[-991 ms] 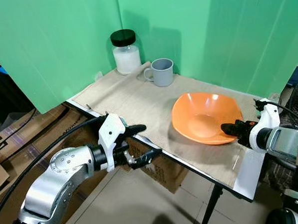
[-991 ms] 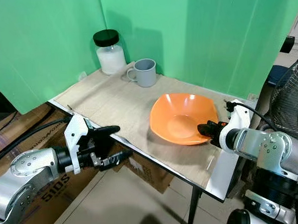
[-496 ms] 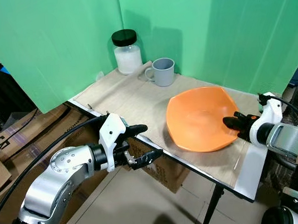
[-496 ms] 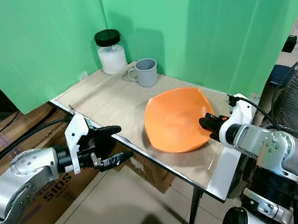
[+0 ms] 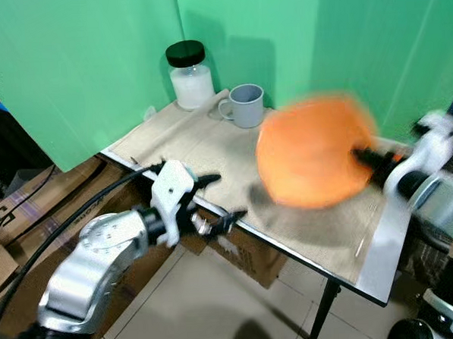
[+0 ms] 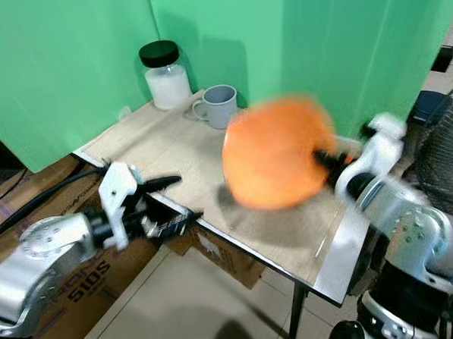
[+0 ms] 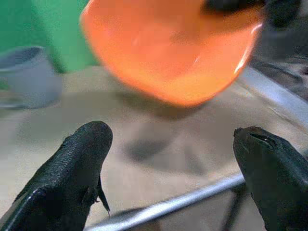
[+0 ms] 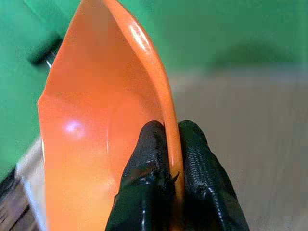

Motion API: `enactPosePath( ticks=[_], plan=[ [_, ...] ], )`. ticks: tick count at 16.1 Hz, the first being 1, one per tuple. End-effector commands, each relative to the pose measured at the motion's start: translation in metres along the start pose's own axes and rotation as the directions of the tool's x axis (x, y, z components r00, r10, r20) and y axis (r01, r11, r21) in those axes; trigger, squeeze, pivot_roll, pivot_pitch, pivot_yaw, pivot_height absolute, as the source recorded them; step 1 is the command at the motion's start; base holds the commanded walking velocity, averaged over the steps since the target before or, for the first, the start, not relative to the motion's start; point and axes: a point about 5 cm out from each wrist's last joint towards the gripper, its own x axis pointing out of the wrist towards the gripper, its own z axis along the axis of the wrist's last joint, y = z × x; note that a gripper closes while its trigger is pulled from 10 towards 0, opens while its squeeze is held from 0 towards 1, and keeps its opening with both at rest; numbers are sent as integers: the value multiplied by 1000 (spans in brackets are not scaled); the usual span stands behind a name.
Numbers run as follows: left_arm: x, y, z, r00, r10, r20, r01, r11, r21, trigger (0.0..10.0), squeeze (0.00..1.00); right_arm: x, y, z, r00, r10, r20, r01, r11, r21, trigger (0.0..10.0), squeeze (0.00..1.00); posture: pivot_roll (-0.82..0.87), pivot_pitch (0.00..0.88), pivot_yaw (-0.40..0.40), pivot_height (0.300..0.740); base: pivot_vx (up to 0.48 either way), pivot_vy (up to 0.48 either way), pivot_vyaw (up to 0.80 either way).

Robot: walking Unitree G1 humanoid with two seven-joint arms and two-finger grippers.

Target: Setting the table

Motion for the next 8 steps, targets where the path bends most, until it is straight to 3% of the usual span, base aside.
enactPosePath(
  ticks=[1, 3, 4, 5, 6, 8],
  plan=[
    [-4, 16, 8, 986, 161, 35, -163, 986, 44, 10000, 0, -12, 20, 10, 992, 60, 112, -50, 995, -92, 0, 0, -5, 0, 121, 740, 0, 0, 0],
    [-4, 21, 11, 942, 324, 87, -326, 946, 8, 10000, 0, -20, 39, 12, 971, 113, 211, -60, 968, -245, 0, 0, 0, 0, 111, 740, 0, 0, 0],
    [-4, 20, 10, 930, 355, 96, -358, 934, 11, 10000, 0, -19, 44, 11, 965, 124, 232, -58, 961, -271, 4235, 0, 2, 0, 97, 740, 0, 0, 0],
    [-4, 20, 10, 925, 367, 99, -370, 929, 13, 10000, 0, -19, 46, 9, 965, 123, 233, -58, 962, -267, 4235, 0, 3, 0, 95, 740, 0, 0, 0],
    [-3, 18, 8, 909, 404, 103, -407, 914, 7, 10000, 0, -15, 56, 1, 965, 144, 218, -61, 936, -346, 10000, 0, 20, 0, 70, 740, 0, 0, 0],
    [-5, 16, 7, 889, 448, 93, -452, 891, 28, 10000, 0, -13, 68, -11, 959, 176, 222, -83, 923, -375, 10000, 0, 49, 0, 27, 740, 0, 0, 0]
  ],
)
